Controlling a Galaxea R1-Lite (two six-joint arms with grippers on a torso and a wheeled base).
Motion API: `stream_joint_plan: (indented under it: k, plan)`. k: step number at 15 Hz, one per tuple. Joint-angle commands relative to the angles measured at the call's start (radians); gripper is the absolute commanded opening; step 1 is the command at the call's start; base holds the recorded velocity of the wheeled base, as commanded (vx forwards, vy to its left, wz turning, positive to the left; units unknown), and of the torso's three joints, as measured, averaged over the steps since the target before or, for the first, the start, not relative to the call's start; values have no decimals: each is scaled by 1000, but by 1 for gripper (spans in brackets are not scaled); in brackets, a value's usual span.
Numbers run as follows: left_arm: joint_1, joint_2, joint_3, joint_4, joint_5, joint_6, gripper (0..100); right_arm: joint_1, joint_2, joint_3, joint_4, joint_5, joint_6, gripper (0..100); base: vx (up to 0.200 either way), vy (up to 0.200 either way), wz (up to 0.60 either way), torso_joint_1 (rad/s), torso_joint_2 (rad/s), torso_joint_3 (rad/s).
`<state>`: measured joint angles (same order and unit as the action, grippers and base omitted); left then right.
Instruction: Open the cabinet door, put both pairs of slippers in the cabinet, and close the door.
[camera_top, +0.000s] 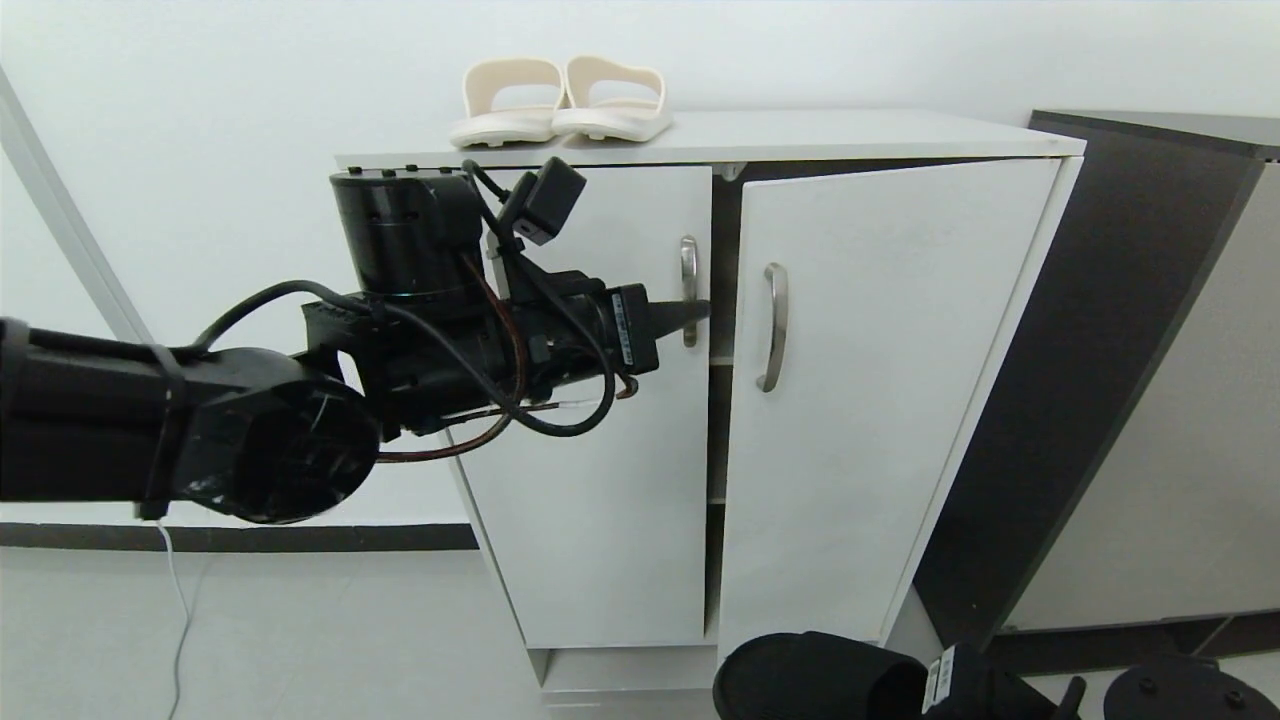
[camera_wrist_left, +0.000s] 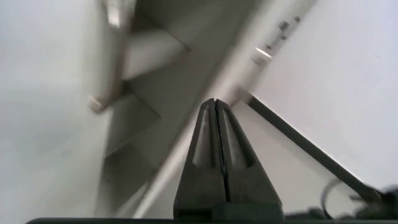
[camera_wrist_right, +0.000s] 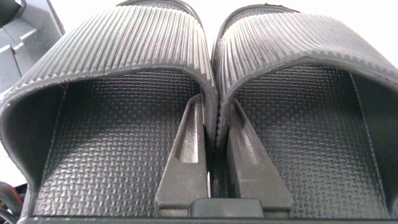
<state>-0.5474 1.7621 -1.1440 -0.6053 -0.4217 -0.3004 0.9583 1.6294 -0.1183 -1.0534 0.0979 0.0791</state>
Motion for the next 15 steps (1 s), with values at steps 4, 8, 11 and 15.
stream_joint_plan:
  k: [4,8,11,15]
  plan:
    - [1,135,-148,7,40,-2,0,2,24,0,0,0,-2,0,0,0,0,0,0,0]
    - [-20,206,-237,7,98,-2,0,5,29,0,0,0,-7,0,0,0,0,0,0,0]
    - [-62,226,-270,7,100,-2,0,5,30,0,0,0,-7,0,0,0,0,0,0,0]
    - [-63,227,-269,4,101,-2,0,5,35,0,-2,0,-9,0,0,0,0,0,0,0]
